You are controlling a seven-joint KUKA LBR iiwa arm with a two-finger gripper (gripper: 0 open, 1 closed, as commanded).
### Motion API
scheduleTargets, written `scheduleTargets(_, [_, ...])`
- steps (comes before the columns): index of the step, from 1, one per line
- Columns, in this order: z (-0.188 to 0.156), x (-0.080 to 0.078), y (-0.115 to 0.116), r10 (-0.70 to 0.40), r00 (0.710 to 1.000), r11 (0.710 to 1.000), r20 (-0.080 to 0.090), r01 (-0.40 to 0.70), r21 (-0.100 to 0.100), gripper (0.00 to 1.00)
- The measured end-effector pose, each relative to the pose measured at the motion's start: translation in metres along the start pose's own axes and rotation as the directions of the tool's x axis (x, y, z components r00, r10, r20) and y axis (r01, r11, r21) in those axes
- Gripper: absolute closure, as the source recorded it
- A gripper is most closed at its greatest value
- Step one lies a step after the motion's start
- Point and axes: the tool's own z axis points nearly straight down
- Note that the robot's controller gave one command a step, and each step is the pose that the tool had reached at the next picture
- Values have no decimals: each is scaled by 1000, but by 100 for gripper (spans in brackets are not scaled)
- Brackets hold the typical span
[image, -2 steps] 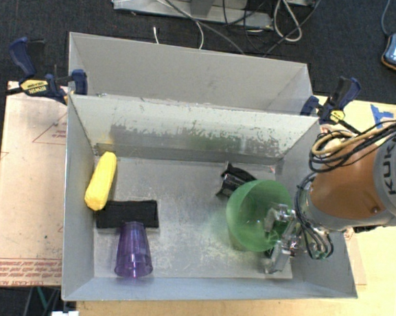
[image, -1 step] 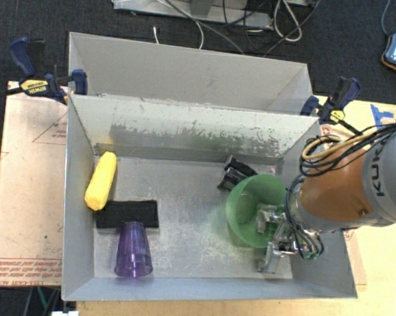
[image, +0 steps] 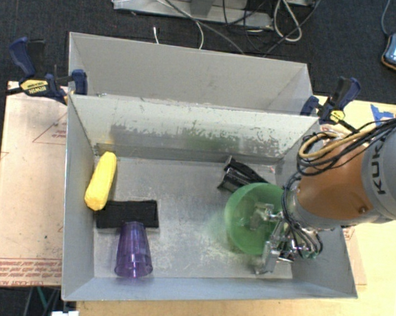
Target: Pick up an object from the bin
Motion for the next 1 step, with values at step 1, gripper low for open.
scheduleTargets(1, [0, -19, 14, -309, 951, 951, 8, 309, 2, 0])
